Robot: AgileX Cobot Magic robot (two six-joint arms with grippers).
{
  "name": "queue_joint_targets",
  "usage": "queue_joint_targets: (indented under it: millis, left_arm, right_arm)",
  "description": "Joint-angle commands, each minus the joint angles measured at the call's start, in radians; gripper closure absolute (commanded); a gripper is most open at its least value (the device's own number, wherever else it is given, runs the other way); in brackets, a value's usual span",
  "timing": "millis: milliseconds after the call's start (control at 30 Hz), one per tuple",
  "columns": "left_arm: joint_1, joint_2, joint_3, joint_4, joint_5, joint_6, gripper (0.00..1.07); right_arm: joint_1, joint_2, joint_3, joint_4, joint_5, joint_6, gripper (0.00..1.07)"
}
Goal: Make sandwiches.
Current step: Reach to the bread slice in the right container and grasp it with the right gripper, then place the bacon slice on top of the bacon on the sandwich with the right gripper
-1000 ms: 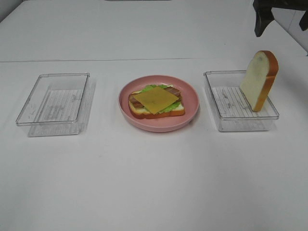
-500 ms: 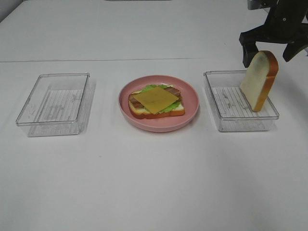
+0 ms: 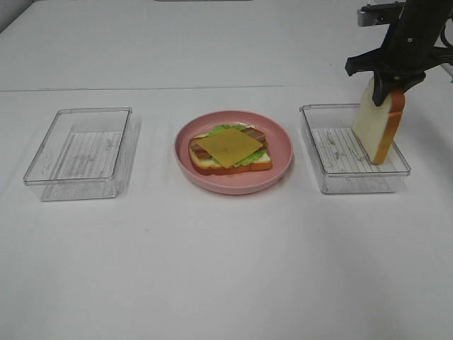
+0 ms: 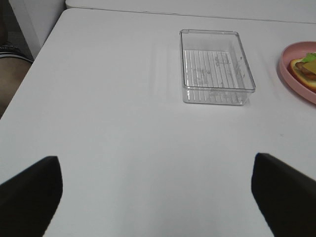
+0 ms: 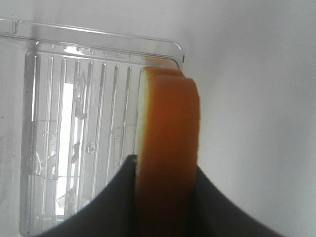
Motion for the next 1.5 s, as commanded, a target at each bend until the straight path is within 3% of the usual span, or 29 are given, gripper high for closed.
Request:
queue_joint_targets:
  millis: [33, 767, 967, 1300, 1500]
  left_arm:
    - [0.001, -0.001, -0.001, -0.004, -0.009, 0.003, 0.10]
    - [0.001, -0.001, -0.001, -0.004, -0.009, 0.003, 0.10]
    - [0.001, -0.001, -0.001, -0.004, -0.009, 0.003, 0.10]
    - [0.001, -0.001, -0.001, -0.004, -0.009, 0.003, 0.10]
    - [0.001, -0.001, -0.001, -0.004, -0.009, 0.003, 0.10]
  right_arm:
    - [-0.004, 0.003, -0.002, 0.007, 0.003, 0.001, 1.07]
    - [0.002, -0.239, -0.003, 0.176, 0.033, -0.063, 1.07]
    - [0.078, -0.244, -0.003, 0.186, 0.055, -0.085, 1.07]
    - [0.308, -0.205, -0.002, 0.311, -0.028, -0.082, 1.07]
    - [0.367, -0.167, -0.002, 0.365, -0.056, -0.082, 1.07]
